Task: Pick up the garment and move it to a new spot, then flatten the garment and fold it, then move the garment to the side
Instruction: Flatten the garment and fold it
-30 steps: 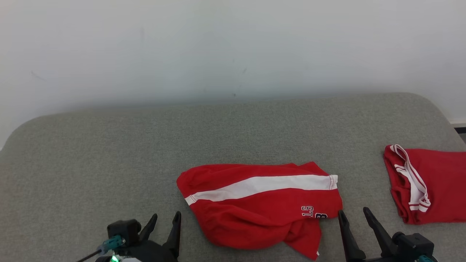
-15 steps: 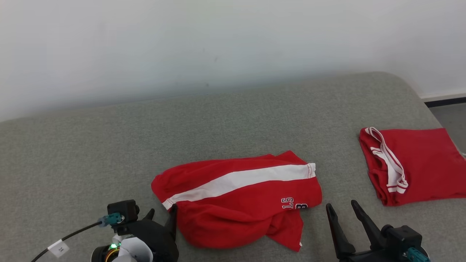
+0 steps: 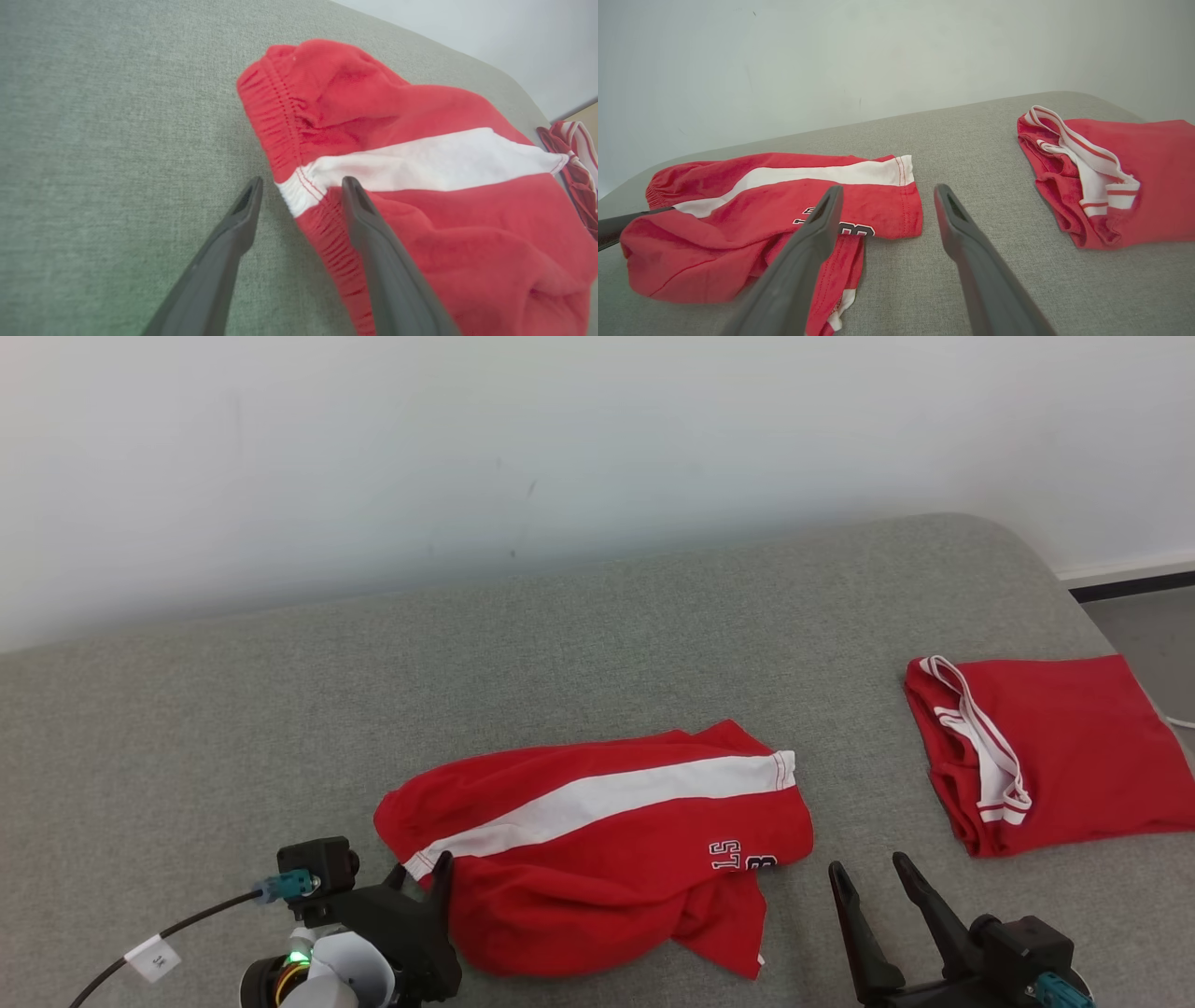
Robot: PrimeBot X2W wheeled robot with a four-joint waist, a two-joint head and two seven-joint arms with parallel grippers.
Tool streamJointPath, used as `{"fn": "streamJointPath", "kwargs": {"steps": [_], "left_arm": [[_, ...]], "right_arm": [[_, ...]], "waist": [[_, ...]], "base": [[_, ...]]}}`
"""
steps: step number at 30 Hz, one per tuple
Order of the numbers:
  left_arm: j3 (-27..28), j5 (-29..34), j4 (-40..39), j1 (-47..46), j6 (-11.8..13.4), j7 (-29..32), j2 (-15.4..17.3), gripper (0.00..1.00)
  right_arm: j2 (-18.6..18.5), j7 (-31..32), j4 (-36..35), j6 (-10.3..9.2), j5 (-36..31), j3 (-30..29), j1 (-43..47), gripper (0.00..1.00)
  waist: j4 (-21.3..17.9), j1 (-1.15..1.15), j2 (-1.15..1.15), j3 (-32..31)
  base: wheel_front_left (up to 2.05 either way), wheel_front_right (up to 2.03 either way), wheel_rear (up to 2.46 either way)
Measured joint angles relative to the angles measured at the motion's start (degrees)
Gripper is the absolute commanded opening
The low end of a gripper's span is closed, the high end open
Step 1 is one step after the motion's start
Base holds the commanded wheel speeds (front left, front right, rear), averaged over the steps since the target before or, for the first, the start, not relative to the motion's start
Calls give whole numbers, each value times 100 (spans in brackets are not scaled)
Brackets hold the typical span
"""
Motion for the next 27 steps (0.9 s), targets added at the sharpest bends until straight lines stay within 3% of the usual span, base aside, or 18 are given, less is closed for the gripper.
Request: {"fn": "streamJointPath", "kwargs": {"steps": [1, 3, 5, 9, 14, 21, 27], "left_arm": [[-3, -27, 14, 0, -9, -33, 0, 64], [-27, -91, 29, -10, -16, -99, 0, 23], [-62, -154, 63, -21, -45, -130, -1, 0], [-126, -152, 164, -61, -33, -201, -1, 0], [-227, -59, 218, -131, -3, -323, 18, 0], [-377, 42, 222, -285, -13, -365, 31, 0], [-480, 67, 180, -400, -14, -434, 29, 0]], "right_arm": [[-1, 0, 2, 0, 1, 18, -11, 100], [-10, 1, 4, 0, 2, 41, -46, 100], [-38, 7, 2, 0, 11, 54, -92, 100], [-172, 131, 23, 0, 21, 98, -170, 100], [-275, 792, 314, 0, 210, 20, -753, 100], [-248, 1885, 1394, 0, 349, -230, -1881, 100], [-75, 2292, 2274, 0, 573, -198, -2573, 100]], "waist": [[-6, 0, 0, -2], [-24, 0, 0, -1], [-36, 0, 0, 1], [-46, 0, 0, 14], [-38, 0, 0, 78], [70, 0, 0, 248], [212, 0, 0, 411]], "base": [[0, 0, 0], [0, 0, 0], [0, 0, 0], [0, 0, 0], [0, 0, 0], [0, 0, 0], [0, 0, 0]]}}
